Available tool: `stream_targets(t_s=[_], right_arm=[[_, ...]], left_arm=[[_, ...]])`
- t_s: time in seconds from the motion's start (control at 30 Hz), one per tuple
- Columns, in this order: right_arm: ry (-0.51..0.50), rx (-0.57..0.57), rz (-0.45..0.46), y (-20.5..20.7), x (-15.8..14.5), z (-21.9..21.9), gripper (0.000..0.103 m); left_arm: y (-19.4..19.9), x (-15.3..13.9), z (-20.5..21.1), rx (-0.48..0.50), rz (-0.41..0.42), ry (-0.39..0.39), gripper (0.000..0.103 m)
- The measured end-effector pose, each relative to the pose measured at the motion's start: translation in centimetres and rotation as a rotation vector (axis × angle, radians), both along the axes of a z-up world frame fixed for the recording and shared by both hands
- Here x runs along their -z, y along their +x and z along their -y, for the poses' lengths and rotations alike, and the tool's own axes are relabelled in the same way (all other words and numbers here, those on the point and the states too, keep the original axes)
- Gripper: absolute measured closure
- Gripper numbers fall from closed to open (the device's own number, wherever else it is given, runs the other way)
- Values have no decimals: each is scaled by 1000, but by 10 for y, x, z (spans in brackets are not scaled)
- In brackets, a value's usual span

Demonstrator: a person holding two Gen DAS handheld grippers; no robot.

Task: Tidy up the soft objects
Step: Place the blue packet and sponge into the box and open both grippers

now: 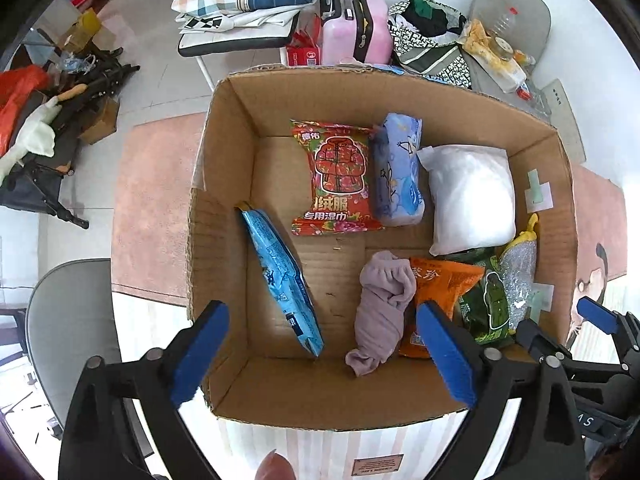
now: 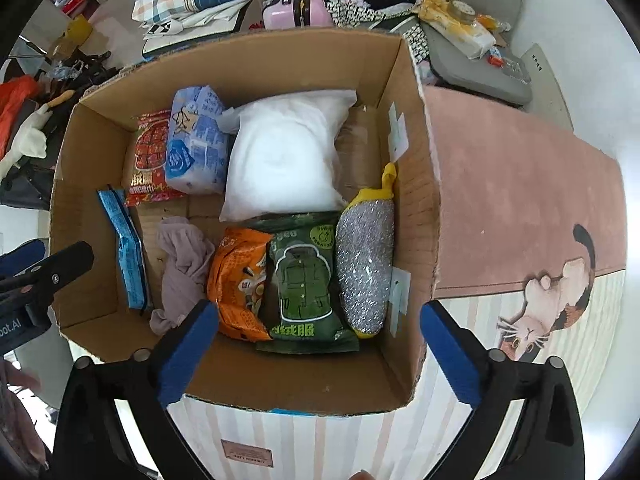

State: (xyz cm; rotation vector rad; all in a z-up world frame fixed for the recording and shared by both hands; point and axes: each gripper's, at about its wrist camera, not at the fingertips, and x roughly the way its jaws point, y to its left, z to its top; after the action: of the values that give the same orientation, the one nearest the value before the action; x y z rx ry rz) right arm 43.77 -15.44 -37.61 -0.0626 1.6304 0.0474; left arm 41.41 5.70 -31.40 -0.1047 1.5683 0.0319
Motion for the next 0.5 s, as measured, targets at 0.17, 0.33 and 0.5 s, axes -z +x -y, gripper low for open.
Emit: stream_targets(t_s=[0.17, 0.33, 0.5], right_arm=[[-29, -8, 24, 2, -5, -1, 0], [-37, -4, 33, 1, -8, 1, 0], [-41, -6, 54, -3, -23, 2, 0]], left_arm=[[-2, -2, 3, 0, 11, 14, 2], [-7, -9, 5, -6, 24, 15, 2], [-19, -28, 11, 0, 59, 29, 2]])
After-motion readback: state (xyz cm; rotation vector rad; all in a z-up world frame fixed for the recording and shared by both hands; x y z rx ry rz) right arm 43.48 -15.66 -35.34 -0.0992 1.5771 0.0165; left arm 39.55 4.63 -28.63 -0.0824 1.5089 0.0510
